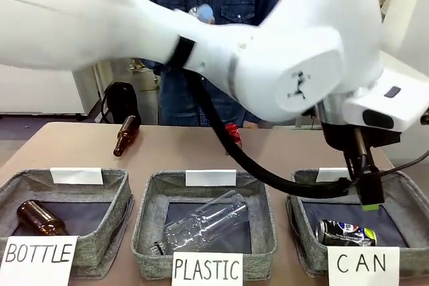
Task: Sort the can waste into the basket.
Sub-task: Pick up the can waste from the table and place it in the right Fabric basket.
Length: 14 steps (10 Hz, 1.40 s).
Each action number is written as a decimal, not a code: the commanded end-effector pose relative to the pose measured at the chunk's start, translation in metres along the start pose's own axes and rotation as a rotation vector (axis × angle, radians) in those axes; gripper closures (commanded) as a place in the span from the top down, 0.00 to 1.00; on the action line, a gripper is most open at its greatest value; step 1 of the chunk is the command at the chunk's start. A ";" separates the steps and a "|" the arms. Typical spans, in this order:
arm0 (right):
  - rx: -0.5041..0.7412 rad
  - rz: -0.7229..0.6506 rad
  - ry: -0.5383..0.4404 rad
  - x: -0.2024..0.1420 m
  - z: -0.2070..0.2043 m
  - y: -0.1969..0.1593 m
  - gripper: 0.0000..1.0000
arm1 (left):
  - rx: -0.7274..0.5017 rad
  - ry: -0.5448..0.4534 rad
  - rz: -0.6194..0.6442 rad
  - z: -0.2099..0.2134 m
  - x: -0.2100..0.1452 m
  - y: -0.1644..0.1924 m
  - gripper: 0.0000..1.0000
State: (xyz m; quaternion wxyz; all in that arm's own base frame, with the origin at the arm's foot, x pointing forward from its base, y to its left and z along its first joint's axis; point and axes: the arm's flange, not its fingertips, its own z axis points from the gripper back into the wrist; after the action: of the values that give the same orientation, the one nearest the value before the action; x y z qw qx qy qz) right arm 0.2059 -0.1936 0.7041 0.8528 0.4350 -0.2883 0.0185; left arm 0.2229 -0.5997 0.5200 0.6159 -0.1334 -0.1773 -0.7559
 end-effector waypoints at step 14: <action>0.312 -0.032 0.195 0.001 -0.303 0.137 1.00 | -0.330 -0.970 1.167 0.327 -0.590 -0.062 0.99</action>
State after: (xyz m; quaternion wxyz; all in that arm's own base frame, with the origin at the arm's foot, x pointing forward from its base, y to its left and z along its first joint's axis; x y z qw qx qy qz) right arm 0.3028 0.1119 0.6627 0.8058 0.5514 -0.1787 0.1218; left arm 0.2825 0.0762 0.5678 0.7650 -0.5713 -0.1869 -0.2310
